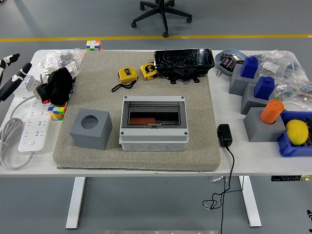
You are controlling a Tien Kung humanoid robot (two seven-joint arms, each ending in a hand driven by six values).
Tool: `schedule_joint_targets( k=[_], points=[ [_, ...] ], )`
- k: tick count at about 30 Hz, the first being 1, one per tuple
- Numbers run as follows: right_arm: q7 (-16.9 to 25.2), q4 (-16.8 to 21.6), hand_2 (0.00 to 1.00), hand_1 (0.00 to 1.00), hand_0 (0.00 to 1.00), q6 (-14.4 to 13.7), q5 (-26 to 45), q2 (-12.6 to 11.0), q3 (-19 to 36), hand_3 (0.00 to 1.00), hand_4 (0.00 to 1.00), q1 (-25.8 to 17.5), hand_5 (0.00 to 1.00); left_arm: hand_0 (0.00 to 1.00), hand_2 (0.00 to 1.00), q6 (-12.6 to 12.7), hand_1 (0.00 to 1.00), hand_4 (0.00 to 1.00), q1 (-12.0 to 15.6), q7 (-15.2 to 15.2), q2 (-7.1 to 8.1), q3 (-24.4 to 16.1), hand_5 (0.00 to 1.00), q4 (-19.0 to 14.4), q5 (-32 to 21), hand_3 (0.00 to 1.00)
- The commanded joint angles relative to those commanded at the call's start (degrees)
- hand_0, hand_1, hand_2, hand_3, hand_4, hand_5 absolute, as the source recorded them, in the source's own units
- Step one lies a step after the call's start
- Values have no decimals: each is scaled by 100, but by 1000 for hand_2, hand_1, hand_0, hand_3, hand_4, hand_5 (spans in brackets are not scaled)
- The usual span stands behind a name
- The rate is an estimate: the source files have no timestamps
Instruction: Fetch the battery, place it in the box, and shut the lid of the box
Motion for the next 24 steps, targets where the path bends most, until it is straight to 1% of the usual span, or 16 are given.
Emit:
schedule_joint_targets(
  k=[12, 24],
  points=[
    [-12, 0, 745, 746, 789, -3, -5, -17, 24, 794, 998, -44, 998, 998, 907, 2, 949, 998, 51, -14, -21, 28, 998, 13, 12, 889],
    [8, 0, 745, 746, 790, -5, -18, -16, 57, 795, 998, -22, 998, 998, 904, 114, 950, 998, 45, -156, -23, -77, 998, 19, -86, 886]
  ],
)
